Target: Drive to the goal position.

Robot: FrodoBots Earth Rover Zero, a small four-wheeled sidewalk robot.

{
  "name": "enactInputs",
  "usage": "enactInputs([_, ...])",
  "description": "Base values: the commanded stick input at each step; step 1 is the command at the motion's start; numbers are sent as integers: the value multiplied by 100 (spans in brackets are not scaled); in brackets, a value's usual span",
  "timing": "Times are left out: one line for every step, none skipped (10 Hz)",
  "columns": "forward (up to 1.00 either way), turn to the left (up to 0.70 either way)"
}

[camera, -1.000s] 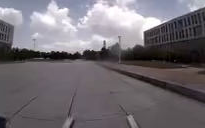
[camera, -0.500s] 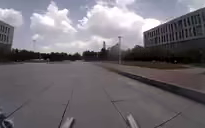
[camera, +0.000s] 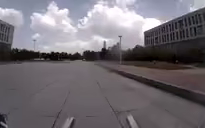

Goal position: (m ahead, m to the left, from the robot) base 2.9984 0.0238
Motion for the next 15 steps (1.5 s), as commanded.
enactInputs([70,0])
enactInputs([70,0])
enactInputs([70,0])
enactInputs([70,0])
enactInputs([70,1])
enactInputs([70,8])
enactInputs([70,16])
enactInputs([70,11])
enactInputs([70,4])
enactInputs([70,0])
enactInputs([70,0])
enactInputs([70,0])
enactInputs([70,0])
enactInputs([70,0])
enactInputs([70,0])
